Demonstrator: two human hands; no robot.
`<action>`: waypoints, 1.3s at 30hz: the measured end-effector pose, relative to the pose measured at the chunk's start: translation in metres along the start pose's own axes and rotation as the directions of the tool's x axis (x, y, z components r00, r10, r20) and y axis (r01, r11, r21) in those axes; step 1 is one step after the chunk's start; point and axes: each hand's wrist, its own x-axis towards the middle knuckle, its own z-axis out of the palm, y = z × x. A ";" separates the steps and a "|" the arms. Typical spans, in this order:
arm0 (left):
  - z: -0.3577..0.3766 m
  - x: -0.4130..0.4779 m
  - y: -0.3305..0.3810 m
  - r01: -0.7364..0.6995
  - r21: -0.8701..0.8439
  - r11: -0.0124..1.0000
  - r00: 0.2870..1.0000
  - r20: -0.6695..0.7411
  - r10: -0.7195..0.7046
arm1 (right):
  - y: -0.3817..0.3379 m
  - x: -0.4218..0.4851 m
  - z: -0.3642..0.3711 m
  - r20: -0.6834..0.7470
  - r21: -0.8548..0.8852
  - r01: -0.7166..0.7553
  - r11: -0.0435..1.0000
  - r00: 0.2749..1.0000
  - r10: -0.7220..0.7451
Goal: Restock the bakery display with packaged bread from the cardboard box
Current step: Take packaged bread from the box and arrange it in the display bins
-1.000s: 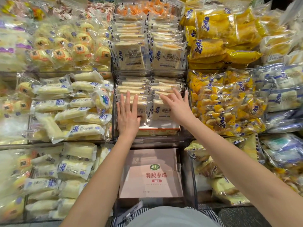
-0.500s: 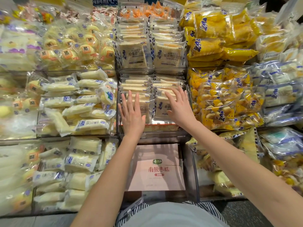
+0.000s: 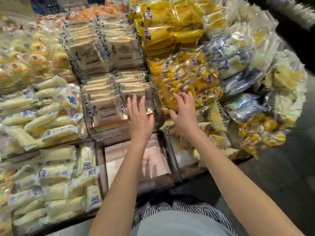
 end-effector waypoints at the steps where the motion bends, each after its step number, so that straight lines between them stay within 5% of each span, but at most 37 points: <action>1: 0.004 -0.006 0.013 -0.029 -0.009 1.000 1.000 0.002 0.029 | 0.010 -0.007 -0.007 -0.012 0.040 -0.049 0.998 0.999 0.049; 12: 0.110 -0.099 0.196 -0.221 -0.054 0.974 0.969 0.099 0.226 | 0.195 -0.114 -0.123 -0.089 0.235 -0.392 0.890 0.903 0.421; 17: 0.181 -0.146 0.299 -0.389 -0.106 0.915 0.881 0.246 0.404 | 0.288 -0.173 -0.188 -0.169 0.227 -0.516 0.826 0.814 0.555; 27: 0.293 -0.229 0.462 -0.771 -0.284 0.570 0.390 0.497 0.775 | 0.420 -0.297 -0.271 -0.305 0.335 -0.780 0.528 0.440 0.844; 39: 0.436 -0.320 0.672 -0.790 -0.543 0.284 -0.092 0.564 0.820 | 0.576 -0.388 -0.366 -0.274 0.490 -0.872 0.018 -0.134 0.952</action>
